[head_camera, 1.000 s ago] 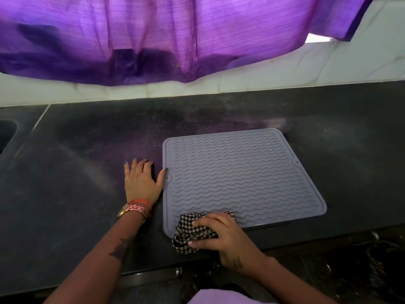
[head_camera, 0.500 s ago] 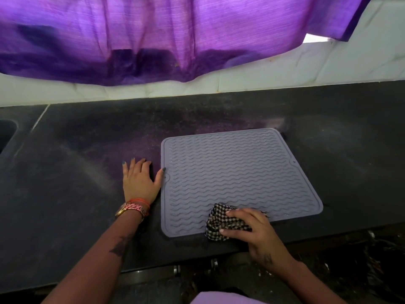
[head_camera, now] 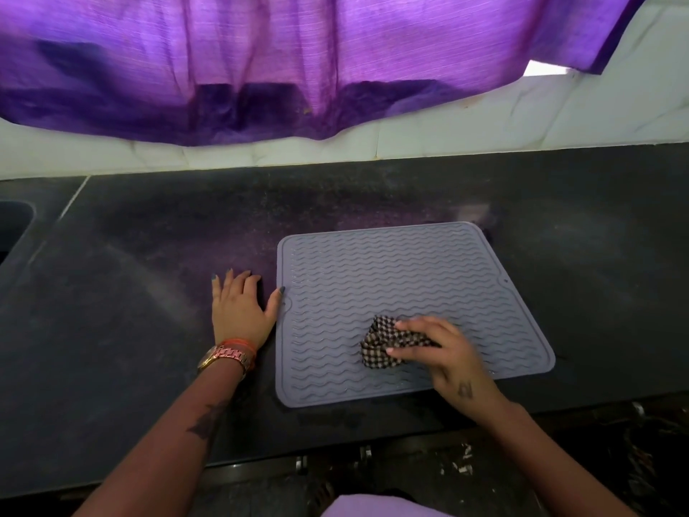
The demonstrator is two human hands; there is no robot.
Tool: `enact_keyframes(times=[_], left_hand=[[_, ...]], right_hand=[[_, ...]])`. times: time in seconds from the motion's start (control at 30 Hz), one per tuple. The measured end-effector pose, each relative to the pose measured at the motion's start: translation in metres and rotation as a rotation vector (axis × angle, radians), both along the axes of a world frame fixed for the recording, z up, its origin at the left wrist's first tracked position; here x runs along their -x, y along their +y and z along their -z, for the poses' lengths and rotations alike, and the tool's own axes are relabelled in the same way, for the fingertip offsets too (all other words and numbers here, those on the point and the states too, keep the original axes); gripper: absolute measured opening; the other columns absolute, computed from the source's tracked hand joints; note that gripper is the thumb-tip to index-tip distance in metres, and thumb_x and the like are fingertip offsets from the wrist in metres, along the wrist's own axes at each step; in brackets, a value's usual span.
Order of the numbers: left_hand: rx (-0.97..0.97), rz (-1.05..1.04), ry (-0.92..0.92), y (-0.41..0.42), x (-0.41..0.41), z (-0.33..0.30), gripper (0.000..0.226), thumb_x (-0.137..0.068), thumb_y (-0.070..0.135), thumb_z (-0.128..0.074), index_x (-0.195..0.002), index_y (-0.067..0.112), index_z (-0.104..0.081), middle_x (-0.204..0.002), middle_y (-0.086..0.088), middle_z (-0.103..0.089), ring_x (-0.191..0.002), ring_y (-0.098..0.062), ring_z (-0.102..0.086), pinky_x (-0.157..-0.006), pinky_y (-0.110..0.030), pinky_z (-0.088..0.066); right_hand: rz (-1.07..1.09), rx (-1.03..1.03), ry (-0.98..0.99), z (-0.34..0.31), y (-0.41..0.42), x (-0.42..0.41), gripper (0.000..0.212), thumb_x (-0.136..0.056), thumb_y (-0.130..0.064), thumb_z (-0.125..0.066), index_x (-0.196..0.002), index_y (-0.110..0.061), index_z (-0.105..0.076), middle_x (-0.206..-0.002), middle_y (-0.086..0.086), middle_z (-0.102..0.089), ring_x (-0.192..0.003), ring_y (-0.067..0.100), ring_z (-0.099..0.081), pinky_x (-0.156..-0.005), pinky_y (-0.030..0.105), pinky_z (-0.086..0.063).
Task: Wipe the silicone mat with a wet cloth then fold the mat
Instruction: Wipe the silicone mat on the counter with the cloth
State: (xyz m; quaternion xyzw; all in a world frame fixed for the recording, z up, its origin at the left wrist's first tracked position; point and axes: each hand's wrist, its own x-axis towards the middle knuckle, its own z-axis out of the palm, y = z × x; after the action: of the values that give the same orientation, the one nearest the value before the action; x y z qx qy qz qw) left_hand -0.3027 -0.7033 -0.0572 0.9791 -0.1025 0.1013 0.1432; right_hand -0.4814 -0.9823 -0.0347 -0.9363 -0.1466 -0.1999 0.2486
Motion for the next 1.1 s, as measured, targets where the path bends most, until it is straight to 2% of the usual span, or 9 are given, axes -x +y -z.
enact_keyframes(times=[0.17,0.23,0.3,0.5,0.63,0.77,0.87,0.97,1.1], left_hand=[[0.005,-0.003,-0.001,0.001,-0.001,0.002,0.064,-0.083,0.058,-0.037,-0.115,0.007,-0.061,-0.128,-0.016,-0.057,-0.133,-0.036,-0.037,-0.117,-0.048,-0.011],[0.003,-0.005,-0.005,0.0,-0.002,0.003,0.063,-0.083,0.058,-0.037,-0.113,0.008,-0.061,-0.127,-0.016,-0.058,-0.132,-0.036,-0.038,-0.116,-0.049,-0.012],[0.004,-0.007,-0.004,0.0,-0.003,0.003,0.062,-0.083,0.057,-0.038,-0.112,0.008,-0.061,-0.125,-0.016,-0.059,-0.131,-0.036,-0.039,-0.116,-0.049,-0.013],[0.017,-0.001,-0.016,0.0,-0.003,0.002,0.064,-0.082,0.058,-0.037,-0.113,0.007,-0.062,-0.125,-0.016,-0.059,-0.131,-0.036,-0.039,-0.116,-0.047,-0.012],[0.017,-0.001,-0.005,-0.001,-0.003,0.001,0.063,-0.083,0.057,-0.038,-0.114,0.008,-0.061,-0.125,-0.016,-0.058,-0.132,-0.035,-0.038,-0.117,-0.047,-0.011],[0.017,0.0,-0.003,0.0,-0.003,0.0,0.07,-0.081,0.061,-0.03,-0.114,0.007,-0.061,-0.125,-0.016,-0.058,-0.131,-0.035,-0.039,-0.116,-0.046,-0.01],[0.024,-0.003,-0.001,0.0,-0.003,0.0,0.07,-0.08,0.061,-0.03,-0.111,0.007,-0.062,-0.123,-0.017,-0.059,-0.13,-0.036,-0.04,-0.116,-0.047,-0.012],[0.041,-0.003,-0.015,-0.001,-0.003,0.0,0.069,-0.079,0.06,-0.031,-0.108,0.006,-0.062,-0.119,-0.018,-0.06,-0.129,-0.037,-0.041,-0.115,-0.047,-0.012],[0.043,0.002,-0.006,-0.002,-0.003,-0.001,0.071,-0.079,0.062,-0.03,-0.109,0.006,-0.062,-0.121,-0.017,-0.059,-0.13,-0.037,-0.04,-0.116,-0.046,-0.011]], right_hand=[[-0.015,0.037,0.036,0.0,0.005,-0.025,0.05,-0.063,0.017,-0.057,-0.093,-0.018,-0.076,-0.112,0.009,-0.067,-0.103,0.023,-0.055,-0.085,0.042,-0.048],[-0.018,-0.002,0.013,0.002,-0.002,-0.031,0.048,-0.066,0.015,-0.053,-0.092,-0.019,-0.076,-0.111,0.006,-0.068,-0.102,0.018,-0.054,-0.086,0.04,-0.046],[0.019,-0.049,-0.005,0.003,-0.009,-0.04,0.056,-0.063,0.024,-0.057,-0.094,-0.019,-0.076,-0.112,0.006,-0.067,-0.1,0.022,-0.059,-0.088,0.039,-0.045],[0.046,0.008,0.123,0.003,-0.008,-0.064,0.056,-0.066,0.02,-0.057,-0.097,-0.023,-0.075,-0.113,0.003,-0.067,-0.099,0.031,-0.06,-0.082,0.054,-0.046],[0.098,-0.039,0.141,-0.004,-0.017,-0.083,0.052,-0.073,0.016,-0.054,-0.096,-0.026,-0.074,-0.115,-0.001,-0.067,-0.102,0.03,-0.059,-0.086,0.049,-0.043],[0.202,0.083,0.225,-0.004,-0.005,-0.094,0.054,-0.079,0.01,-0.052,-0.104,-0.034,-0.071,-0.125,-0.007,-0.061,-0.113,0.026,-0.05,-0.091,0.042,-0.031],[0.182,0.031,0.244,-0.007,-0.013,-0.104,0.052,-0.08,0.01,-0.052,-0.101,-0.034,-0.072,-0.122,-0.007,-0.063,-0.109,0.025,-0.053,-0.085,0.036,-0.03],[0.224,-0.021,0.15,-0.012,-0.019,-0.116,0.05,-0.079,0.006,-0.048,-0.099,-0.032,-0.073,-0.119,-0.008,-0.065,-0.106,0.026,-0.054,-0.087,0.041,-0.032],[0.264,0.102,0.236,-0.005,-0.012,-0.125,0.051,-0.082,0.004,-0.05,-0.104,-0.037,-0.07,-0.125,-0.014,-0.06,-0.112,0.022,-0.047,-0.089,0.037,-0.027]])
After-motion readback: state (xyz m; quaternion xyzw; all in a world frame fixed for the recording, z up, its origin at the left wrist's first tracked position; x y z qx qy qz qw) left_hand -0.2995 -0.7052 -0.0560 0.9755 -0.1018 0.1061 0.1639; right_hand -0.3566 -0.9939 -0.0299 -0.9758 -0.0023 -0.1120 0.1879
